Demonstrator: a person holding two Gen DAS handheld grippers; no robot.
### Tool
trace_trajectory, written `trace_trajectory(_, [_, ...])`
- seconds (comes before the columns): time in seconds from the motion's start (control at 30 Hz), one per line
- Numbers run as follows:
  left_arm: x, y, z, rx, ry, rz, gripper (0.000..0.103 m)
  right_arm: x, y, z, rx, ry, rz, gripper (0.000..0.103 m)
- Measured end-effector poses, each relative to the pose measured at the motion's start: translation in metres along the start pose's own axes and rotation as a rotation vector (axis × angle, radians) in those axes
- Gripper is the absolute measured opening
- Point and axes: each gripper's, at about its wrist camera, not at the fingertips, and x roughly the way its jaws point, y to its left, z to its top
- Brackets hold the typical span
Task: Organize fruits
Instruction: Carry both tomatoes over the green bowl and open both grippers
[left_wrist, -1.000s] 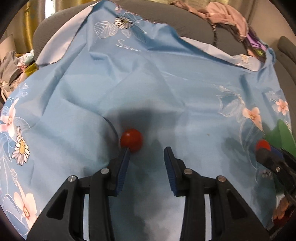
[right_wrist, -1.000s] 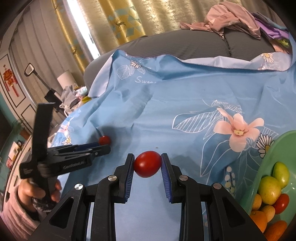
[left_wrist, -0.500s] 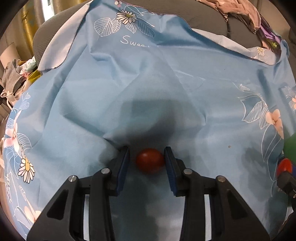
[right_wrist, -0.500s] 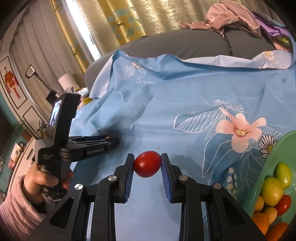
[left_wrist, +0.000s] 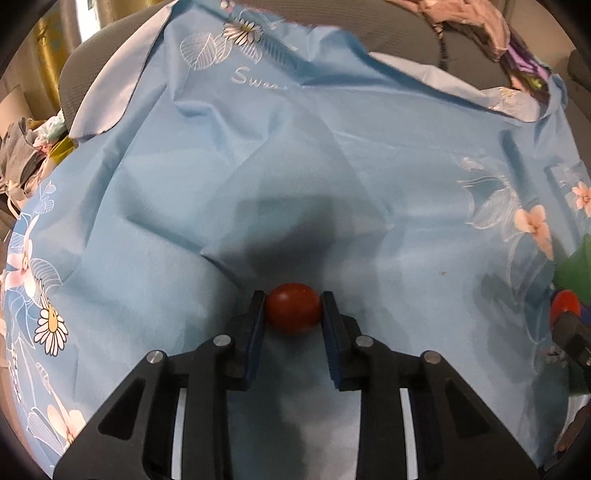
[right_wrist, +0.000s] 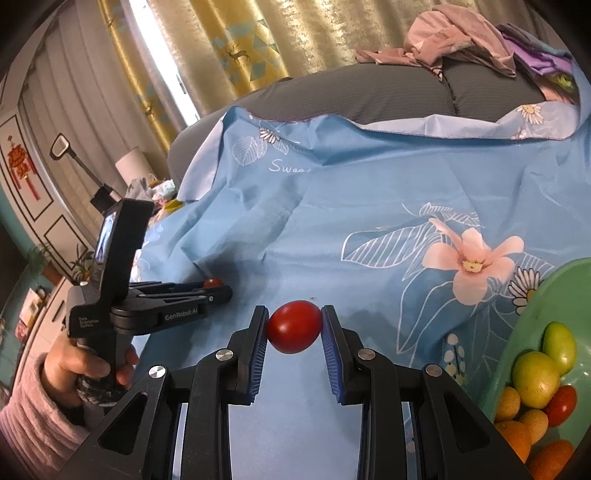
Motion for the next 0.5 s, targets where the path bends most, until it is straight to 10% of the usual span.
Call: trace_trajectory(0.5, [-0.109,-0.068,-0.018,0.111,-0.141,-0.171,0.029,-0.080,0.006,-0.005,-0.015,-0.101,-0.080,0.031])
